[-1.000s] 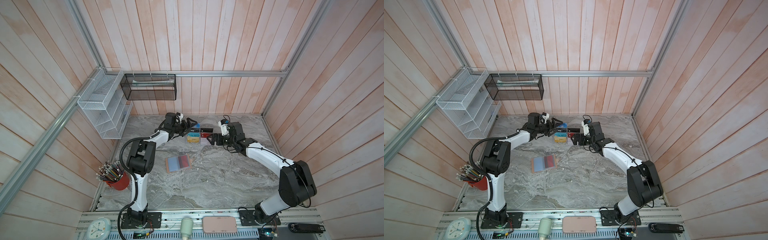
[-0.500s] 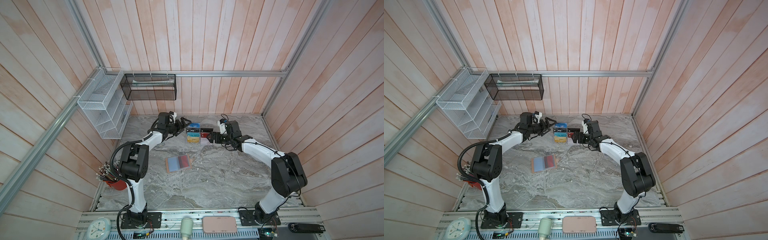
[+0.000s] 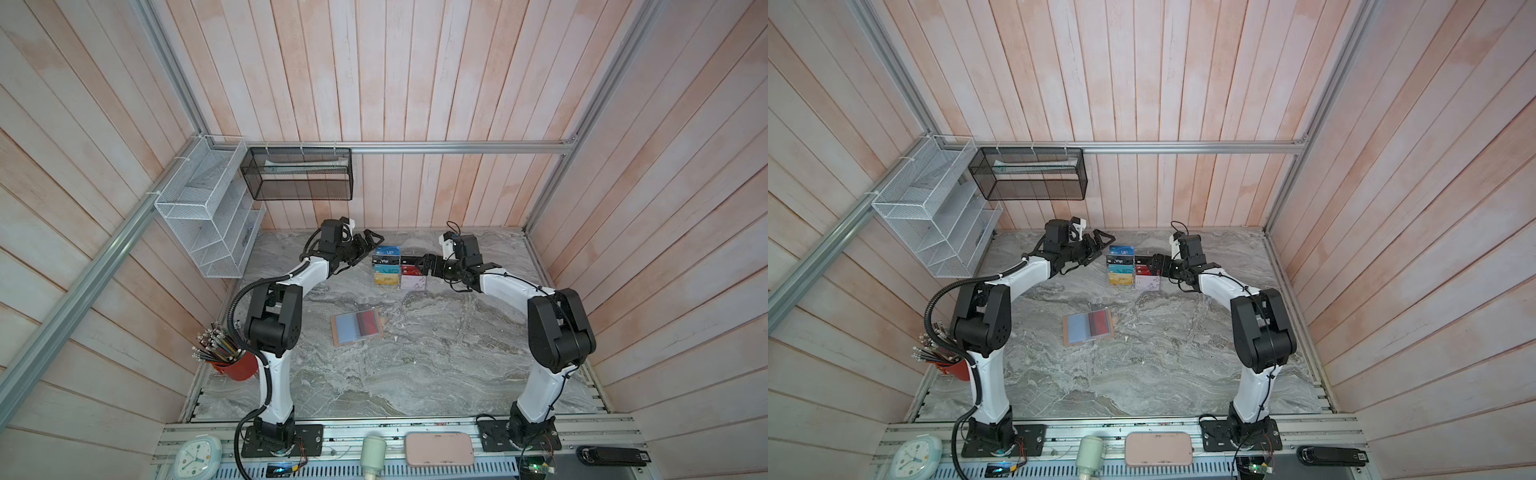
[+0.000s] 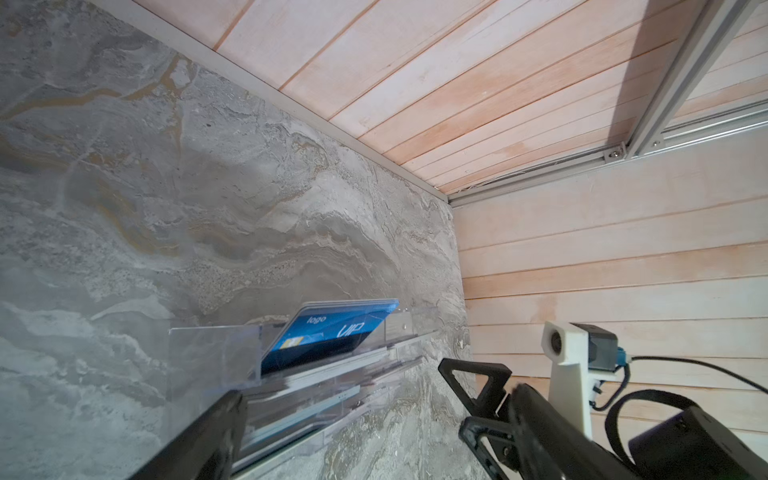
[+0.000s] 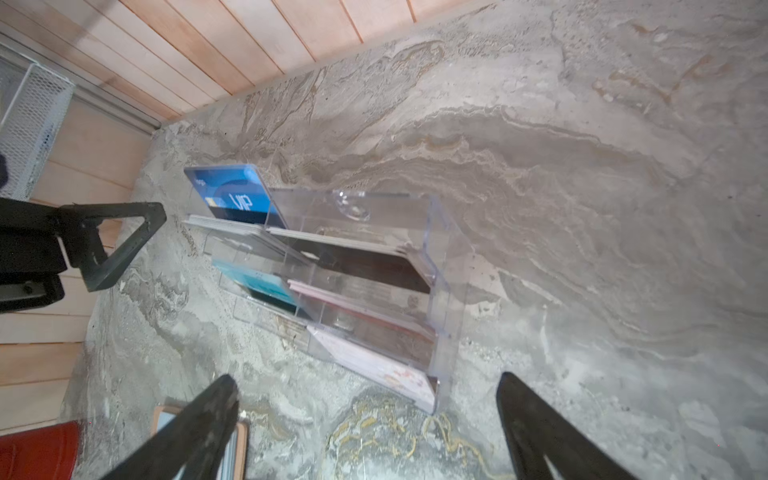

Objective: Take the credit cards out of the card holder

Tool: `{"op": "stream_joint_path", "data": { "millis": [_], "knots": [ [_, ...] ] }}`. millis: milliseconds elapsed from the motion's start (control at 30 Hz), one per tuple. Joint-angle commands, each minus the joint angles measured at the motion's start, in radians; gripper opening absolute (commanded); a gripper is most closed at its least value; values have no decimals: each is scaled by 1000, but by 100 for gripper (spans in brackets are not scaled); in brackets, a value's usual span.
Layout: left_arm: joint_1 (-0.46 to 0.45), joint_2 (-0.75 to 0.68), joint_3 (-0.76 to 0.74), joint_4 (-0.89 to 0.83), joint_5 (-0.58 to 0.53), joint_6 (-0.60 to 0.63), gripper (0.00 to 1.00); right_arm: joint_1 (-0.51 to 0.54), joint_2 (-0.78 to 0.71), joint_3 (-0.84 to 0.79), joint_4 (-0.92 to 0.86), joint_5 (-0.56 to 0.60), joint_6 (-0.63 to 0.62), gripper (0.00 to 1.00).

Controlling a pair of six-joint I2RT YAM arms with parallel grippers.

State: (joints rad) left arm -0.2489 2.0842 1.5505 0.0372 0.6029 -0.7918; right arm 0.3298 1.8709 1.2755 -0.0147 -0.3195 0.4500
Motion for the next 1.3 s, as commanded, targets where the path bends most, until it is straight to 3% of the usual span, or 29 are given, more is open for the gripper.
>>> {"op": "stream_joint_path", "data": {
  "millis": [0,767,1267],
  "knots": [
    [-3,39,37,-21,-21,20,100,-6,36,44,20,-35,12,98],
    [-9,149,139,-14,1,6,100,-19,150,90,95,-124,62,98],
    [-38,138,132,-7,12,-4,100,-8,175,61,164,-168,117,98]
  ]
}}
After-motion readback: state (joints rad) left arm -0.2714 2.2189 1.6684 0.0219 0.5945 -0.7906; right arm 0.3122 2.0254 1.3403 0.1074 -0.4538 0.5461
